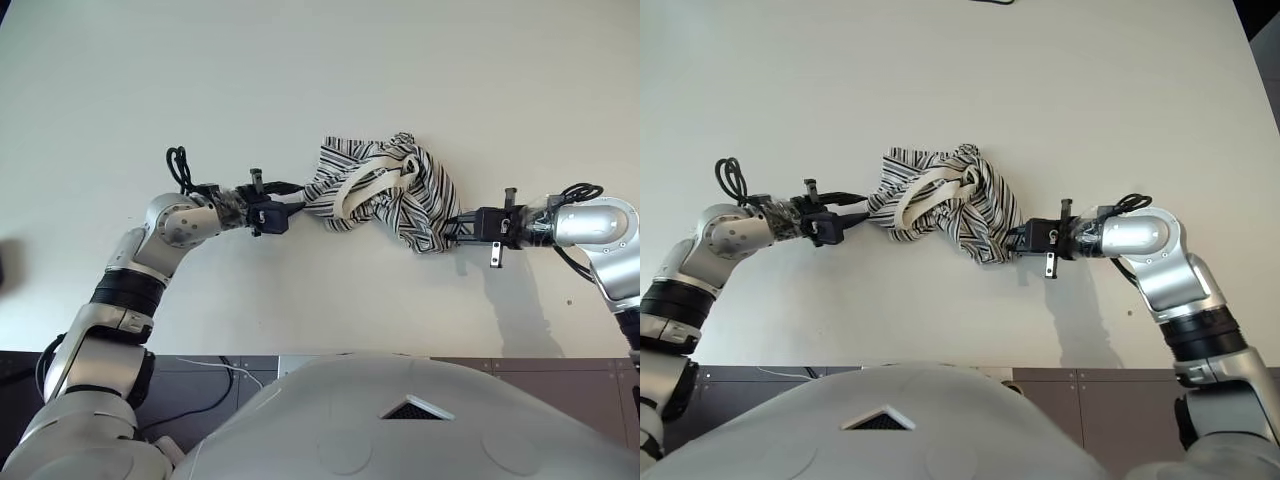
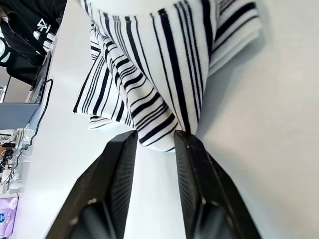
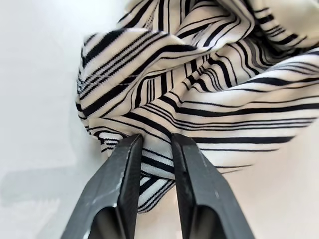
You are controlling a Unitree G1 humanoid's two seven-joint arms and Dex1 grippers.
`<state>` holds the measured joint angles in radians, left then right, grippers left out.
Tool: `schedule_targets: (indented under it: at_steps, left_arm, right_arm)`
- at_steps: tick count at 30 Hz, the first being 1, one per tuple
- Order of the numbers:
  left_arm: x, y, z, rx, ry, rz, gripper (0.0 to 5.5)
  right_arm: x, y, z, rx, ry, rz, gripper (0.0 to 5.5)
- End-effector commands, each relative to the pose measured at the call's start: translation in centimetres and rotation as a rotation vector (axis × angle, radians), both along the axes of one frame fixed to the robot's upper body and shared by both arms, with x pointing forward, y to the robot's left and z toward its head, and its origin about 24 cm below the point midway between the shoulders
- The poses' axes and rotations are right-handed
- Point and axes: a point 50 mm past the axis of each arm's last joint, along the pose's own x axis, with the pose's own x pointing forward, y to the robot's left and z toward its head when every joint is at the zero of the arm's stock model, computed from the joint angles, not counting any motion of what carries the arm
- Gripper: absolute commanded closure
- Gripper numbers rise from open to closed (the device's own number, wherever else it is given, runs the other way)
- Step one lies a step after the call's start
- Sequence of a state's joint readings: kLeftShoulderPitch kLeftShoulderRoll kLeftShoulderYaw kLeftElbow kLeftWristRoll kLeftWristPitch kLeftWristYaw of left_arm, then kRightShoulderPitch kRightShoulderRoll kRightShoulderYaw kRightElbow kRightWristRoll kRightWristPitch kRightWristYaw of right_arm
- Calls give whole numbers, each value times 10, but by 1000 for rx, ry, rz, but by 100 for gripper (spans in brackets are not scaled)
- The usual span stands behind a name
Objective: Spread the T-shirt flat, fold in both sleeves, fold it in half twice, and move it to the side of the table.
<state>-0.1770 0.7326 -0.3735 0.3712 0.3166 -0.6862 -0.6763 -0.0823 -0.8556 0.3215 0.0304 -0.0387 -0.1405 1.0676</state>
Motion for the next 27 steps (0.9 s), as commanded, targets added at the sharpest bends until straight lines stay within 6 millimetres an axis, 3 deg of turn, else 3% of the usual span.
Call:
schedule_targets:
  at_steps: [1,7,10,14,19,27]
  left_arm:
    - [-13,15,-8,93,56,-21,415]
    - [-13,11,-7,37,57,19,415]
    - [-14,-8,20,-231,86,93,415]
    - [-37,-35,32,-358,189,62,415]
    - [-51,-44,9,-178,165,-13,415]
    - [-43,-52,-13,-37,2,-41,415]
  right_arm:
    - [6,-27,-5,-164,-42,-6,445]
    - [28,-32,6,-203,-232,23,445]
    - [27,-26,10,-102,-224,-12,445]
    - [20,-21,5,-51,-199,-37,445]
    - [20,-16,6,-24,-191,-44,445]
    - [20,-10,7,-8,-180,-29,445]
